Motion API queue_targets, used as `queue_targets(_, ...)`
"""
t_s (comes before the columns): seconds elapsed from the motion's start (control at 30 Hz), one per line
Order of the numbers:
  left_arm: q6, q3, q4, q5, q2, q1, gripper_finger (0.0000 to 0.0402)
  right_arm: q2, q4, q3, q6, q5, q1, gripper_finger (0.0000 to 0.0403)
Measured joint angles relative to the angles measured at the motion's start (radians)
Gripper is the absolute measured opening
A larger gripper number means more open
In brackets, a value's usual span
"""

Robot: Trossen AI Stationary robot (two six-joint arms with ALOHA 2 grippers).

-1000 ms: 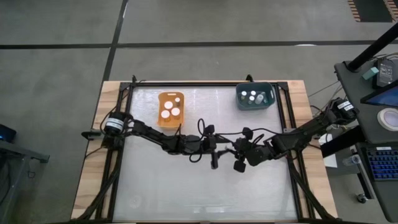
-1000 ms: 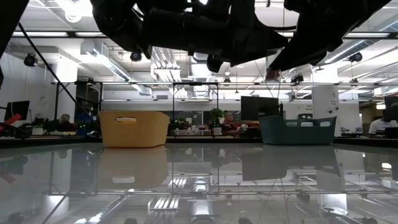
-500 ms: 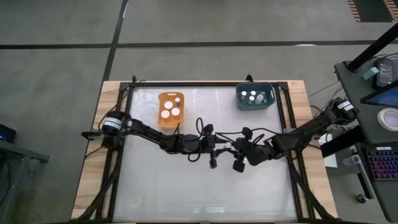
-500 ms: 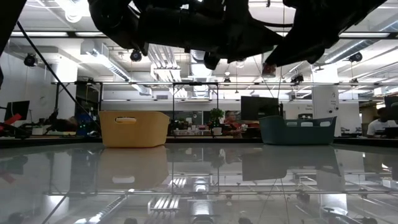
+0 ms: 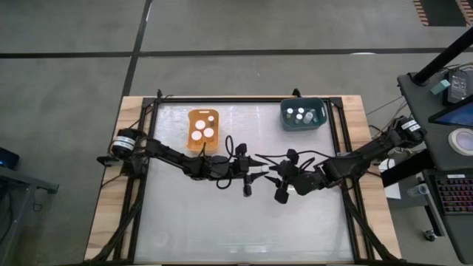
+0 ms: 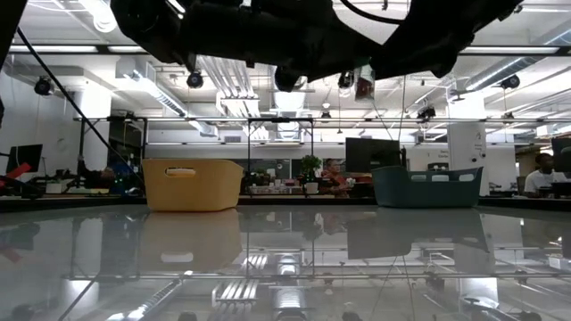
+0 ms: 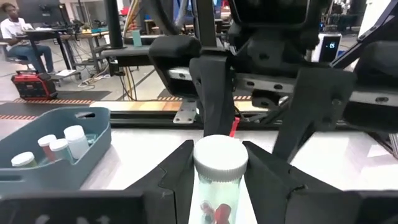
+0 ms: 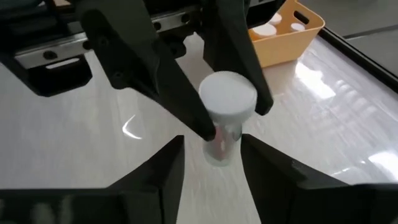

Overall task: Pick and place medicine bottles into bin by pill shape (circle, oval)
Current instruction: Put the white bottle pill into the blue bin

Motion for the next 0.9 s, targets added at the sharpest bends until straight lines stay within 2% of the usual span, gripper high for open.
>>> queue_targets(0.17,0.006,0.000,-0.016,0.000,-0.016,0.005,0.0105,0.000,0.000,0.016,-0.005,0.002,-0.008,0.0167)
queue_targets(0.27,0.034,-0.001,-0.080,-0.007,-0.042,0.007,0.0105,0.000,-0.001,0.024,-0.016,0.005,-0.010,0.0174)
queue_targets(0.53,0.081,-0.030,-0.262,-0.111,-0.160,0.018,0.0105,-0.014,-0.007,0.036,-0.027,0.071,-0.012,0.0176)
queue_targets(0.67,0.076,-0.122,-0.268,-0.154,-0.253,0.027,0.0105,-0.047,-0.014,0.036,-0.028,0.072,-0.012,0.0176)
queue_targets(0.9,0.046,-0.321,-0.268,-0.354,-0.447,0.035,0.0105,-0.072,-0.030,0.036,-0.036,0.073,-0.012,0.0176)
